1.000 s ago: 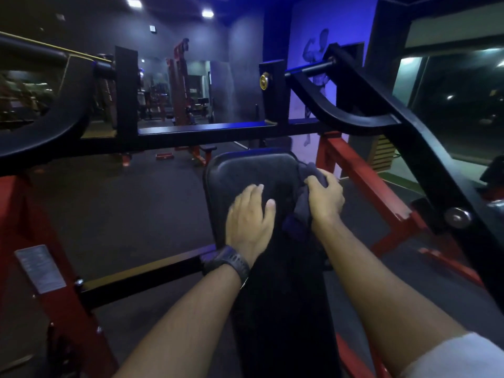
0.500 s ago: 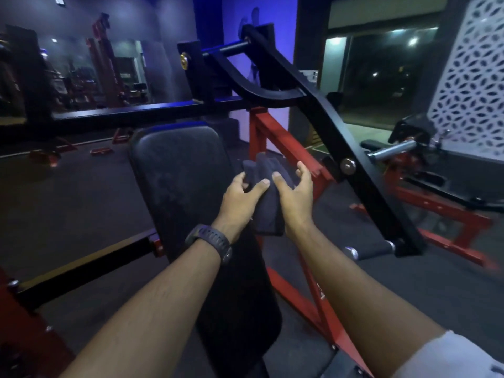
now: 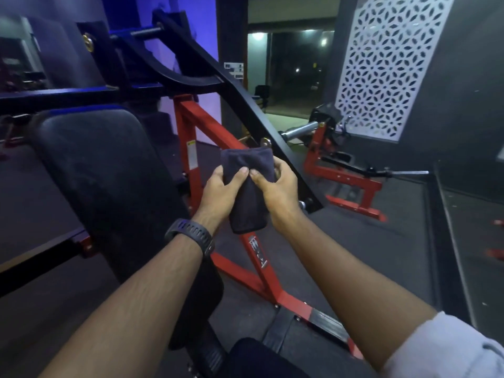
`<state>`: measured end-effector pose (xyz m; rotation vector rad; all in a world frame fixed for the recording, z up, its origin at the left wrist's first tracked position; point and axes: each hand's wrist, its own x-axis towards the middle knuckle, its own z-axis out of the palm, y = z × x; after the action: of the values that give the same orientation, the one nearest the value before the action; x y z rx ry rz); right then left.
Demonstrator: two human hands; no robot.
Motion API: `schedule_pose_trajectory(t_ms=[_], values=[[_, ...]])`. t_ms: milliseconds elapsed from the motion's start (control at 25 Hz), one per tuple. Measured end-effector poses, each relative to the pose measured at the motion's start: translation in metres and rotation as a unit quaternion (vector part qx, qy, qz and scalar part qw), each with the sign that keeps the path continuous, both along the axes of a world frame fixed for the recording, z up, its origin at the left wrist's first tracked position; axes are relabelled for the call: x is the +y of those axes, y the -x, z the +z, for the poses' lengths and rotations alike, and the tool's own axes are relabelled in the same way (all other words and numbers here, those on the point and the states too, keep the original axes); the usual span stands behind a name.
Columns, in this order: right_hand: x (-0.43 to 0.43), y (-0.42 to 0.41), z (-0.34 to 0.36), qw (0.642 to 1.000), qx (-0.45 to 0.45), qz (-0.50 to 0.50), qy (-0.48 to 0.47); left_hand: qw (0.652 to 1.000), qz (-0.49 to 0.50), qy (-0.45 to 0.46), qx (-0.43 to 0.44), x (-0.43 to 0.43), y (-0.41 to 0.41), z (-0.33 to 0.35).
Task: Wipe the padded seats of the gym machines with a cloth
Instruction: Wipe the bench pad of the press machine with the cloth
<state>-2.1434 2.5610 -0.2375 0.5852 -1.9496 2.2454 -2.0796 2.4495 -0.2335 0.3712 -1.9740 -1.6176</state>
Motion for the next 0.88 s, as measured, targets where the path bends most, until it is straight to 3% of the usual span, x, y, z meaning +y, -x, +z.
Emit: schedule_pose_trajectory(t_ms=[320,520,680,880], values=[[0.141,-0.037,-0.008,1.000,0.003,-0.018,-0.014,0.998,-0.002,0.036,0.059,0.130,-0.007,-0.009],[0.217,-0.019,-0.014,0.998,-0.060,-0.002,-0.011,0.995,-0.029,-0.014,0.091,0.203,0.025,-0.012],[0.277,0.023,-0.015,0.997,-0.076,-0.033,-0.006,0.993,-0.080,-0.028,0.079,0.265,0.073,-0.008],[0.348,0.137,-0.010,0.995,-0.017,-0.099,0.004,0.988,-0.143,-0.049,0.030,0.336,0.179,-0.012]])
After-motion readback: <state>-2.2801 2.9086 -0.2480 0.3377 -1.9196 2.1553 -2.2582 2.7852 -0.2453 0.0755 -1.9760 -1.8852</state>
